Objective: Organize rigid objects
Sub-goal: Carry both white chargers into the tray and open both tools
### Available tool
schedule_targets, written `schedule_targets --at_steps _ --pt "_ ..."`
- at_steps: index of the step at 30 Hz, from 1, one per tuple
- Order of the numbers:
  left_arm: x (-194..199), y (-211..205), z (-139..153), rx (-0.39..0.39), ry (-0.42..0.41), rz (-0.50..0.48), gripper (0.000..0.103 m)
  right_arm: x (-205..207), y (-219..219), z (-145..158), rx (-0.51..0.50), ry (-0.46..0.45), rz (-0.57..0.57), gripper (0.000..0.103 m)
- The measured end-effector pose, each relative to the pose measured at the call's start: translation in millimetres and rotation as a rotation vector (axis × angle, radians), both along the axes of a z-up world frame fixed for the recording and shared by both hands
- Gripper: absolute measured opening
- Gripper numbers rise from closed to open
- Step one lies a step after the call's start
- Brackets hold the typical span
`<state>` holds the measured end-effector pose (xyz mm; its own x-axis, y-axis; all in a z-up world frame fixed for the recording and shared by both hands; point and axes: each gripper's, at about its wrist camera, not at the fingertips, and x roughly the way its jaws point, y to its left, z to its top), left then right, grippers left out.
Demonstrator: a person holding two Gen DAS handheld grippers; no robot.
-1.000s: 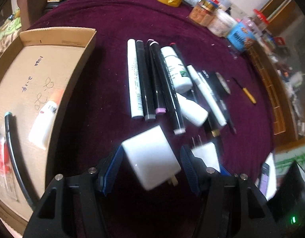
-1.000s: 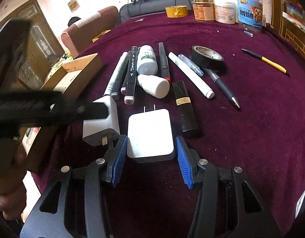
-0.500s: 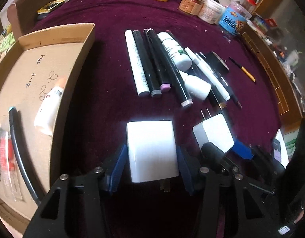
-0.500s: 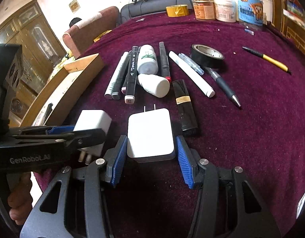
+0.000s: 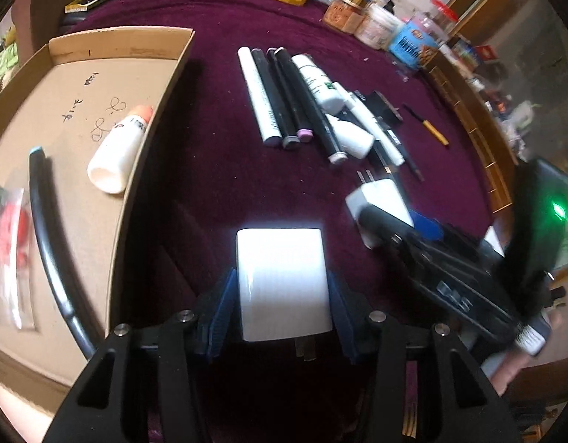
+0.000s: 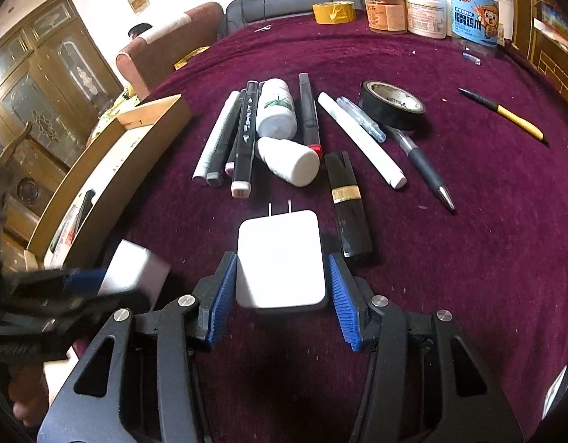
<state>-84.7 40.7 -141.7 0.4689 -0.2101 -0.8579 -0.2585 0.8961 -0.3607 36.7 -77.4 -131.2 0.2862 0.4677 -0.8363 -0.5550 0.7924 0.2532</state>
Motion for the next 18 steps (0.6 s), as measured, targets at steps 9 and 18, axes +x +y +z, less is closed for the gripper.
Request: schedule_targets --at_steps 9,18 --pt "-13 8 14 -0.085 -0.043 0.005 0.049 -21 -4 3 -0.001 -0.021 -0.025 0.048" --pt "-40 66 62 -0.115 -0.153 0.123 0.049 -22 14 30 0.311 0.15 0.061 0.047"
